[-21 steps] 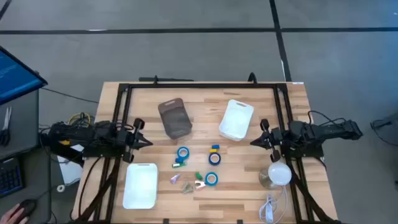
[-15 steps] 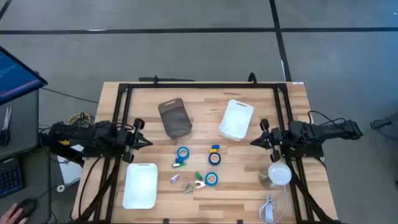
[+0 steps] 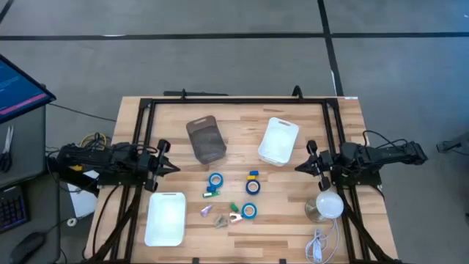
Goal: Pick and place Stapler, Stapler remover, tape
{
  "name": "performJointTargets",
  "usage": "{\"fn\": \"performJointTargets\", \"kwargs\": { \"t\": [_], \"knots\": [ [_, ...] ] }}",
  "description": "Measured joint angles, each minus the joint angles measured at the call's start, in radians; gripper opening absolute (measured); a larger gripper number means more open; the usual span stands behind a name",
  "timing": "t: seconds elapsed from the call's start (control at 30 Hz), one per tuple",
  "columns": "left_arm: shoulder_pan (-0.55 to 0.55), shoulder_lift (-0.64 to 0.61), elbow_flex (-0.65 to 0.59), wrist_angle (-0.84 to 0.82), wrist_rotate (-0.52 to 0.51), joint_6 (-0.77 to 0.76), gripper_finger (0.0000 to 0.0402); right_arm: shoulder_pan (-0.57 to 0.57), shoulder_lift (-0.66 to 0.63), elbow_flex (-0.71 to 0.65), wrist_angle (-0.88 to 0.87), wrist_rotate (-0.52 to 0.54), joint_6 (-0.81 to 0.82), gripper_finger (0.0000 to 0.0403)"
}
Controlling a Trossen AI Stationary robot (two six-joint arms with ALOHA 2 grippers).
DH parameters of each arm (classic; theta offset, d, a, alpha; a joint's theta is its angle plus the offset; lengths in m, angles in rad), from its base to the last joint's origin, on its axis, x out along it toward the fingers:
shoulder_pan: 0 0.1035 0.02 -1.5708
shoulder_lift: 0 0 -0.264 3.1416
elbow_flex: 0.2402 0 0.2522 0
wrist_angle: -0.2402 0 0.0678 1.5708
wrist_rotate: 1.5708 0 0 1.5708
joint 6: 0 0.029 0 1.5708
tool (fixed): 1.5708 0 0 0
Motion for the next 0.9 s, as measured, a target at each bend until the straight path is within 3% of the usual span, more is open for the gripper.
{"fn": "performJointTargets", "kwargs": {
  "t": [0.9],
  "knots": [
    [0.000, 0.000, 0.000, 0.002, 0.000, 0.000, 0.0002, 0.000, 0.001, -0.002, 0.018, 0.000, 0.000, 0.0000]
  ]
}}
